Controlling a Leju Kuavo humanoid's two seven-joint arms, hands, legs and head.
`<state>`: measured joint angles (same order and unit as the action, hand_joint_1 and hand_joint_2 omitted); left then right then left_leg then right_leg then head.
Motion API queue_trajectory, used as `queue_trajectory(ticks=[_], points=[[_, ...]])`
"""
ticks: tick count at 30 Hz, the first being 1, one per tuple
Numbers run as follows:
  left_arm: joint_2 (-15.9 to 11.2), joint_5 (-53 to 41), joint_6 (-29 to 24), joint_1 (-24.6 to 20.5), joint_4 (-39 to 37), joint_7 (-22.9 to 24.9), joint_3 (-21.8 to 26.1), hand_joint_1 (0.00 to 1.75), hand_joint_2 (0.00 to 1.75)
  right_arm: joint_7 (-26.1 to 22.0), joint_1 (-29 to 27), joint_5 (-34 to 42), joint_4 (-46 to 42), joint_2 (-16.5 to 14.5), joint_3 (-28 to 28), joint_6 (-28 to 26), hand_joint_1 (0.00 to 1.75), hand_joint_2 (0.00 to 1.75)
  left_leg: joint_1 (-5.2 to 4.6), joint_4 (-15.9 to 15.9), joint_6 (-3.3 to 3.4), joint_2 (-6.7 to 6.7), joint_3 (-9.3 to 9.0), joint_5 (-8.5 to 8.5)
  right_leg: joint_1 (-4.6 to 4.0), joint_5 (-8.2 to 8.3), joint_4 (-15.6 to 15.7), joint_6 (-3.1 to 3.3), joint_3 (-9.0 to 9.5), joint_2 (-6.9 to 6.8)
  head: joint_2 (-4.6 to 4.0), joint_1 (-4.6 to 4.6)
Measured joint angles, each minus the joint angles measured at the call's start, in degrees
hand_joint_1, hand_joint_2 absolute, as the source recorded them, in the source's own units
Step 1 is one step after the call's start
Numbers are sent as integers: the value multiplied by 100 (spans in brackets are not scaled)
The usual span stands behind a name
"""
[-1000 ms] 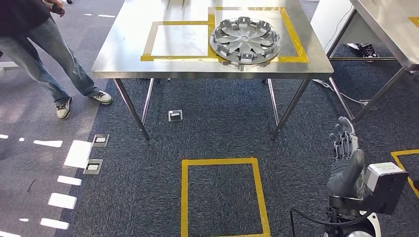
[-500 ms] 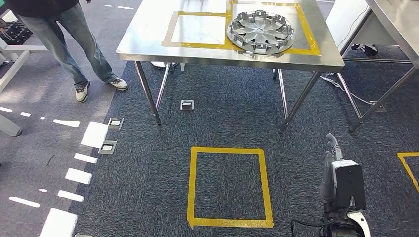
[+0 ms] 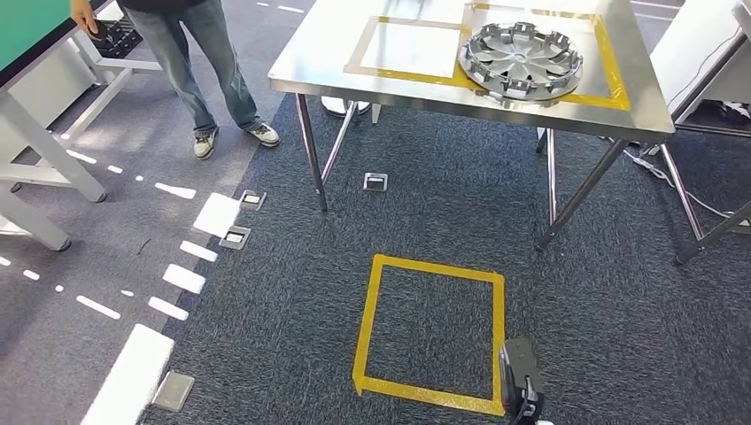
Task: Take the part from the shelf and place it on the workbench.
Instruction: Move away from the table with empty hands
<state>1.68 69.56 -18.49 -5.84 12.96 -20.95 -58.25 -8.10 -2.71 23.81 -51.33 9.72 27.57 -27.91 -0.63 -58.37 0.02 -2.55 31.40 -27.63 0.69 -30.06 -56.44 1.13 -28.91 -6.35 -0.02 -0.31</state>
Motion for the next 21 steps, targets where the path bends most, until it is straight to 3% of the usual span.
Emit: queue_trajectory(ticks=[3,5,7,9,10,11,12,14,16,18,19,21], points=[[-1,0,-4,23,-2,-18,-9,0,0,367,140,111,806,-210,92,173,0,0,-19,127,137,42,-13,-28,-22,4,11,-92,11,-114,0,12],[1,2,-5,38,-2,-26,-14,0,0,631,217,153,1194,-297,129,267,0,0,17,192,197,121,-14,16,-9,-129,-131,-152,-51,99,0,34],[8,7,-2,30,-2,-39,-16,0,0,896,287,195,1527,-357,168,356,0,0,42,217,233,208,1,49,18,-482,-747,-188,-350,455,0,91],[20,33,15,21,-2,-55,-18,0,0,1154,305,235,1866,-414,201,442,0,0,42,198,249,332,30,60,23,-744,-1475,-199,-718,590,0,143],[25,50,26,23,-2,-61,-18,0,0,1241,303,250,2004,-442,211,473,0,0,41,183,252,402,39,62,21,-712,-1599,-197,-793,600,0,159],[28,67,37,25,-2,-64,-18,0,0,1311,307,264,2143,-472,222,497,0,0,39,166,251,476,46,61,20,-567,-1501,-189,-765,608,0,175],[29,76,42,26,-2,-61,-18,0,0,1351,322,276,2263,-500,232,509,0,0,39,148,246,548,50,59,21,-340,-1194,-173,-637,649,0,191],[32,76,48,19,-2,-34,-18,0,0,1382,376,292,2493,-548,249,507,0,0,33,97,216,677,79,52,38,12,-455,-135,-321,888,0,219],[34,57,30,7,-2,7,-20,0,0,1357,425,302,2684,-589,258,466,0,0,39,50,150,792,147,67,43,84,-132,-113,-198,1055,0,221],[36,20,-11,11,-3,34,-30,0,0,1310,434,317,2819,-633,271,405,0,0,65,35,72,914,204,92,43,97,-101,-72,-204,960,0,217],[35,1,-37,20,-4,40,-38,0,0,1291,438,324,2869,-656,278,382,0,0,64,10,43,899,233,75,50,116,-75,-36,-194,891,0,217],[33,-34,-82,26,-6,39,-55,0,0,1269,467,330,2964,-694,288,353,0,0,60,-263,-12,685,355,-123,75,154,-17,31,-169,756,0,162]])
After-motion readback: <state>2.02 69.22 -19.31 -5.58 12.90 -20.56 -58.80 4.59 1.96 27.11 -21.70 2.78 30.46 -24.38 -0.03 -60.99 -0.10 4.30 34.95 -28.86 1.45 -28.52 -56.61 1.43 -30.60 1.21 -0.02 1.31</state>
